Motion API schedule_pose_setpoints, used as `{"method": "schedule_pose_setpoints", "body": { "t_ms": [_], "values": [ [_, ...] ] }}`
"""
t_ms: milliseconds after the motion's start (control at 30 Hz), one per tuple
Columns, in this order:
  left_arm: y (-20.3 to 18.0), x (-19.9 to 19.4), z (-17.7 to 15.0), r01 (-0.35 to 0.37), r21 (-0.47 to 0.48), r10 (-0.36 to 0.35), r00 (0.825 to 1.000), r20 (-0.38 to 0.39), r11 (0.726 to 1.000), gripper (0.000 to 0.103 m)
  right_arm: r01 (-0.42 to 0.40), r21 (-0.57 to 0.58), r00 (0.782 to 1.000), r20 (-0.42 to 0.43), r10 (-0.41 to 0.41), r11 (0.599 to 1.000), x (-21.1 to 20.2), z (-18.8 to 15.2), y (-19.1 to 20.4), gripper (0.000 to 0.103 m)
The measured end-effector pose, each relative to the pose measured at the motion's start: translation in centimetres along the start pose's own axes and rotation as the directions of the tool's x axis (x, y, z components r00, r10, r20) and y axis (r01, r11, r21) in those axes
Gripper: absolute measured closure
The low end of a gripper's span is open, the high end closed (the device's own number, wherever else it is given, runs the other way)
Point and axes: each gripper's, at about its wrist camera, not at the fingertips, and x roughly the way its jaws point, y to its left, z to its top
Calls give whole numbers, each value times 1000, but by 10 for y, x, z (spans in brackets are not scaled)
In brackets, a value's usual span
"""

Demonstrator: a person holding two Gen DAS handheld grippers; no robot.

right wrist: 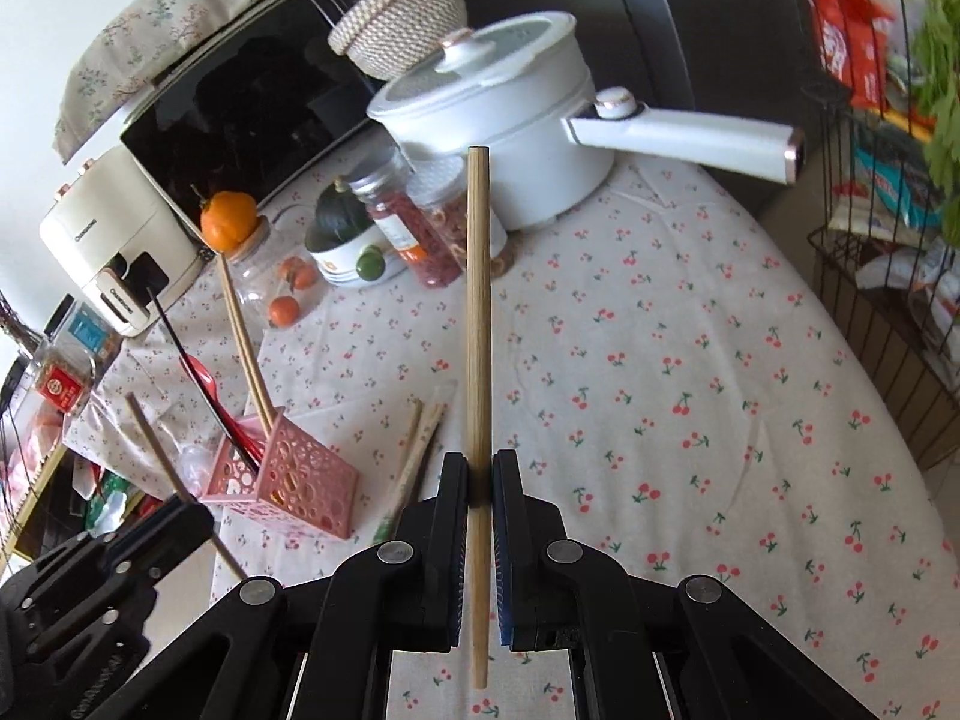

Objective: Organize utensils
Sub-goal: 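Lift both wooden chopsticks upright and carry them above the pink basket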

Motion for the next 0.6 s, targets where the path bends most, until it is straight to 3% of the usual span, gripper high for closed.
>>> {"method": "schedule_pose_setpoints", "body": {
  "t_ms": [133,333,600],
  "values": [
    [18,-34,15,31,-67,-24,994,105,997,94,5,-62,998,64,-1,998,-8,2,22,98],
    [46,-65,31,-30,-84,52,962,269,996,94,-36,-82,993,109,44,996,-6,8,41,98],
    [86,-52,31,-110,-138,152,925,349,984,94,-110,-95,980,154,124,989,12,15,75,98]
  ]
}}
